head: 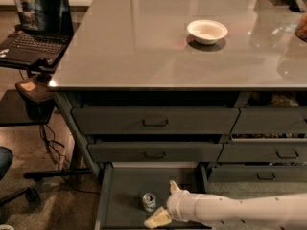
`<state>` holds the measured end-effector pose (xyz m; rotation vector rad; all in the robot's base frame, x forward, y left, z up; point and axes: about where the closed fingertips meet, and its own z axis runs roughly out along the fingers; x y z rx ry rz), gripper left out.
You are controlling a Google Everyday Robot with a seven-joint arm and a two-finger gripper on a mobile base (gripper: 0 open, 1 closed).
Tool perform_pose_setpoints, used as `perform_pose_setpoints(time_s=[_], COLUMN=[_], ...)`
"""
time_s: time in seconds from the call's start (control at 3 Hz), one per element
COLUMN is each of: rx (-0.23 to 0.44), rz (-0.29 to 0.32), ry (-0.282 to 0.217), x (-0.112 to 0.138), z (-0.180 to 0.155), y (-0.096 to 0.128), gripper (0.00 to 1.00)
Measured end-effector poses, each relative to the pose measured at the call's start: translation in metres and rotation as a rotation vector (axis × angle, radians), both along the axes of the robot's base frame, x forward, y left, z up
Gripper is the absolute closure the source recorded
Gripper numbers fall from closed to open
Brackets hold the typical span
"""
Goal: Pick 7up can from bottom drawer and place on counter
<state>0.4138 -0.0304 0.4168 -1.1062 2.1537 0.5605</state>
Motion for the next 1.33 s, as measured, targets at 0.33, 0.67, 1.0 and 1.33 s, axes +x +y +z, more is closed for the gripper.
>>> perform_pose_setpoints(time_s=[0.33,0.67,1.0,1.33], rx=[-0.046,-0.047,-0.018,0.053], rz=[-0.061,-0.076,-0.075,-0.084], ry=[-0.020,-0.054,-0.022,0.030], x=[0.025,0.045,0.049,0.057], z=[-0.023,-0.022,-0.044,-0.075], y=[-0.001,0.017,0.013,0.016], gripper=[0.00,0.00,0.00,0.00])
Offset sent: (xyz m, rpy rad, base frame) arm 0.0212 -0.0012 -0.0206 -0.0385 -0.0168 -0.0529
